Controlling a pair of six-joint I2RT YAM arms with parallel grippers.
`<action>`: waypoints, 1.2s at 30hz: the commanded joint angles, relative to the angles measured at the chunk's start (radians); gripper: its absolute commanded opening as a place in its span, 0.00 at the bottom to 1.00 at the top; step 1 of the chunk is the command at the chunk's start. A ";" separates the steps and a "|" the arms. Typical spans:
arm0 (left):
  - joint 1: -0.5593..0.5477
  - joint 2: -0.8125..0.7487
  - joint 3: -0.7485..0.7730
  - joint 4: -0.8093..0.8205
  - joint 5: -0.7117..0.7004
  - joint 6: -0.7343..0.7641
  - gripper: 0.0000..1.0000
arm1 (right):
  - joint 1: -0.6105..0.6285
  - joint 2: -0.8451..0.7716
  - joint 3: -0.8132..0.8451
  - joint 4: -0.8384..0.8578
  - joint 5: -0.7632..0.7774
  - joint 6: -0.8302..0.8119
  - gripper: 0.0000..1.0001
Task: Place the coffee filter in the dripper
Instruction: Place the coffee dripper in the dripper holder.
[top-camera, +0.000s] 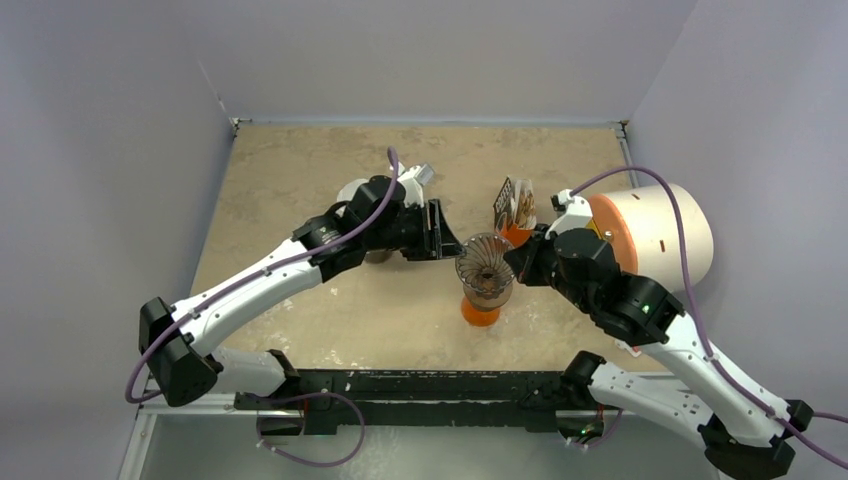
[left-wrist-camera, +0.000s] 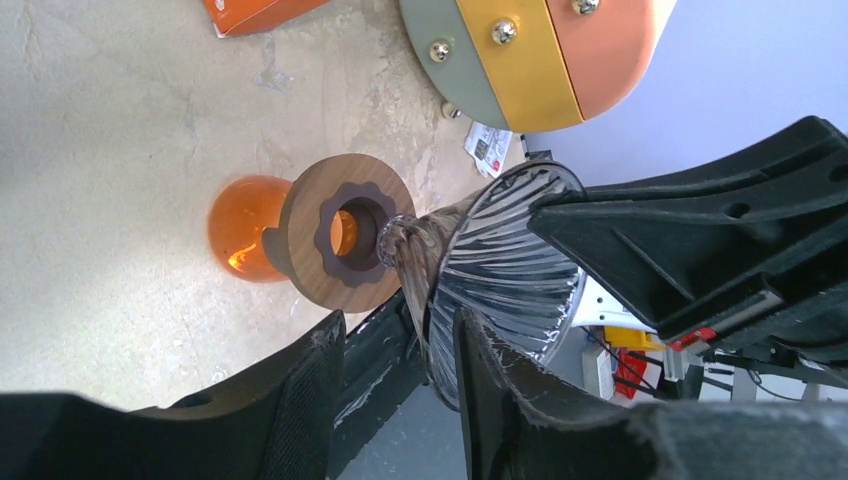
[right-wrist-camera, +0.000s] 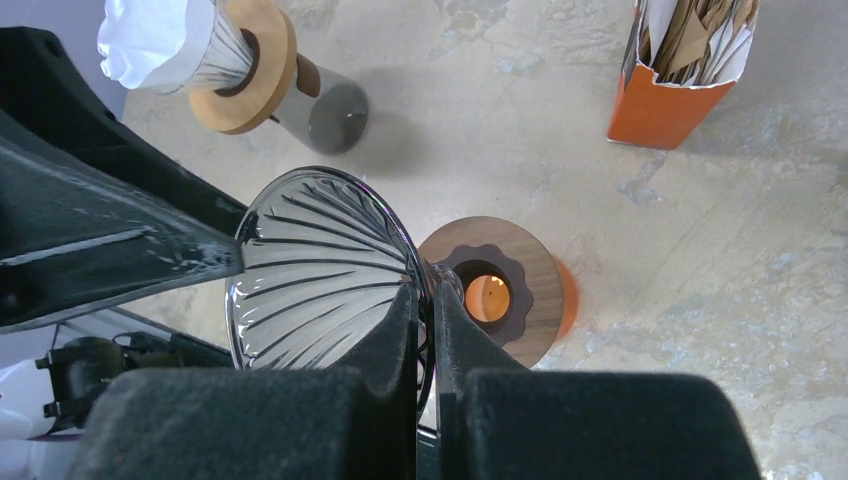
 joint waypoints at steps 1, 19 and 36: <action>-0.007 0.028 0.018 0.057 0.017 -0.041 0.41 | 0.005 -0.019 0.006 0.037 0.046 0.055 0.00; -0.043 0.080 0.021 0.117 0.057 -0.050 0.03 | 0.005 -0.027 -0.024 -0.036 0.072 0.170 0.00; -0.044 0.169 0.099 0.028 0.038 0.017 0.00 | 0.005 0.015 -0.059 -0.075 0.115 0.205 0.00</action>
